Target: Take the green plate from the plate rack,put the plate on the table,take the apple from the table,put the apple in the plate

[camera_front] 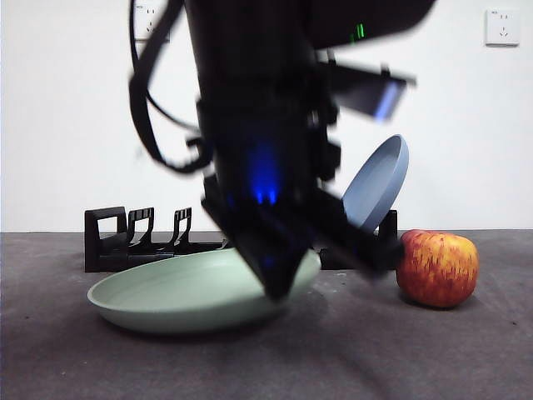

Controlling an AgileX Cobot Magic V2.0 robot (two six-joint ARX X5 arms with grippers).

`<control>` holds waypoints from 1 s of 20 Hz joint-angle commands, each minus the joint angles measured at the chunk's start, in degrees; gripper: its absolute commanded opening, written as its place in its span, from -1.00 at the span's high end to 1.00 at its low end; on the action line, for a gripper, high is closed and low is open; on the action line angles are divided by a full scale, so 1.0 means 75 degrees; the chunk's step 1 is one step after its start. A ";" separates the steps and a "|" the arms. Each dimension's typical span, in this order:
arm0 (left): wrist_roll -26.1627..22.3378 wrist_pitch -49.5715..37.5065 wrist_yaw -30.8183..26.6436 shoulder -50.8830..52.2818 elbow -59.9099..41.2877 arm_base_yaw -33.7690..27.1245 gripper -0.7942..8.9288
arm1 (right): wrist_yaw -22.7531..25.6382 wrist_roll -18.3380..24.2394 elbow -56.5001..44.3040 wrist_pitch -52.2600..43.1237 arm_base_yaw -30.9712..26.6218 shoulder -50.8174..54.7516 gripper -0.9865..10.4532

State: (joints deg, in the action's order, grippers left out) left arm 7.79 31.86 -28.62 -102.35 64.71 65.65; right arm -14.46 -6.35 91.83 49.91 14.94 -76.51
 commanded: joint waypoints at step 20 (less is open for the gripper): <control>-0.0149 0.0067 0.0848 0.3468 -0.0009 -0.0393 0.37 | 0.1212 0.0749 0.0017 0.1486 0.0000 0.0050 0.17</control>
State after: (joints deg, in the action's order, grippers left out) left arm 7.18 32.23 -22.39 -78.13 64.82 62.92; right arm -5.93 -2.39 91.83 60.95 14.94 -76.42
